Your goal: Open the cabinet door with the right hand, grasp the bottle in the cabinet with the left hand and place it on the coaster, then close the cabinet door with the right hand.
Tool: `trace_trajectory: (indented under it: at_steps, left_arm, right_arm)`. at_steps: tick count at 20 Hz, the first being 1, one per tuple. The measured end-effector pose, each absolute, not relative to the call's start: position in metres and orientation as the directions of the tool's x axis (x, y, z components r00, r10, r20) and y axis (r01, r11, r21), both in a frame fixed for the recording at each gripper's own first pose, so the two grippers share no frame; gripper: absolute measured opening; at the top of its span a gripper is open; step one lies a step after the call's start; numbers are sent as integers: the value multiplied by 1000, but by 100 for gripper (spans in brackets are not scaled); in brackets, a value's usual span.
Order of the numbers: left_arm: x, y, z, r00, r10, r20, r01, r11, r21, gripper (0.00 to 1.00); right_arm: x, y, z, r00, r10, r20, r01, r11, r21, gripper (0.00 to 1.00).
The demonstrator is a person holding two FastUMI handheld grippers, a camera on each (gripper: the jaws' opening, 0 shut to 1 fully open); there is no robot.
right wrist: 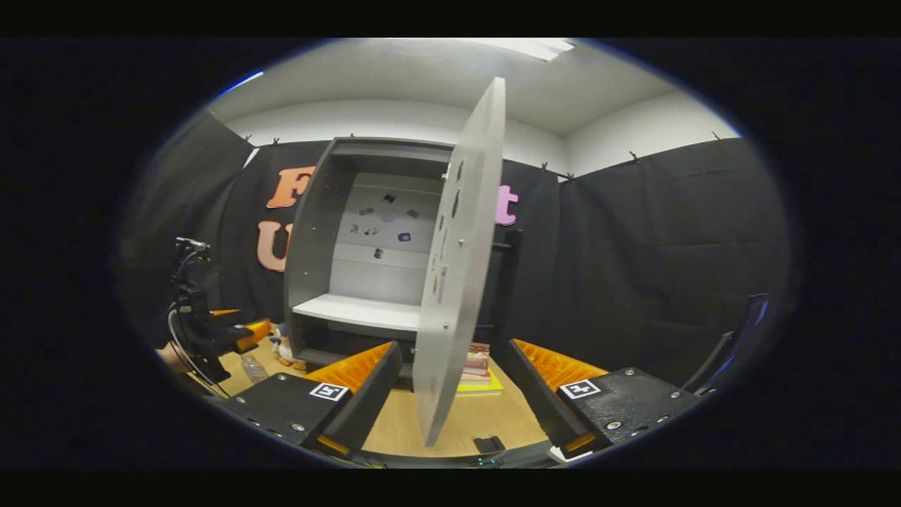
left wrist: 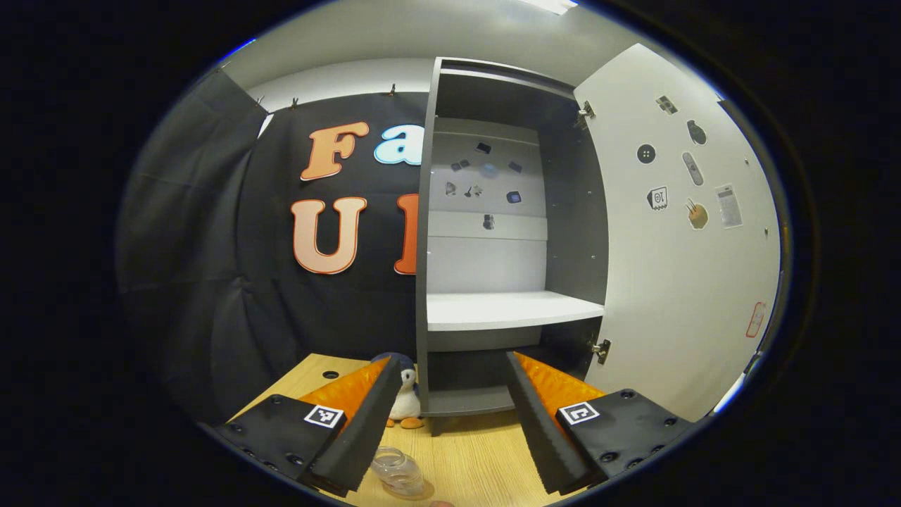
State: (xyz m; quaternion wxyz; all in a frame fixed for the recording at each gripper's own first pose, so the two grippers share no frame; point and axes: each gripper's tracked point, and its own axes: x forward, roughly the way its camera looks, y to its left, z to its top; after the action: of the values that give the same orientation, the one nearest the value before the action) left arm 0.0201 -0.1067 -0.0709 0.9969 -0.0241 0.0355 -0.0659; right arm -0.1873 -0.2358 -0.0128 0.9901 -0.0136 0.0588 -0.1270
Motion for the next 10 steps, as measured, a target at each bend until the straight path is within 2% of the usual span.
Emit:
trace_trajectory:
  at_steps: [4, 8, 9, 10]
  left_arm:
    - [10, -98, -55, 993, -93, -67, 91, 995, -41, 96]
    - [2, -98, -46, 995, -85, -62, 84, 996, -15, 95]
    - [0, -99, -44, 994, -88, -61, 87, 996, -16, 95]
    - [-1, -99, -42, 994, -89, -62, 87, 996, -19, 95]
  right_arm:
    - [-185, -284, -13, 941, -322, -102, 320, 947, -36, 93]
    - [-166, -290, -18, 954, -287, -88, 288, 957, 6, 90]
    - [-164, -288, -20, 957, -278, -88, 281, 960, 21, 97]
    - [-160, -288, -18, 961, -267, -78, 270, 962, 38, 93]
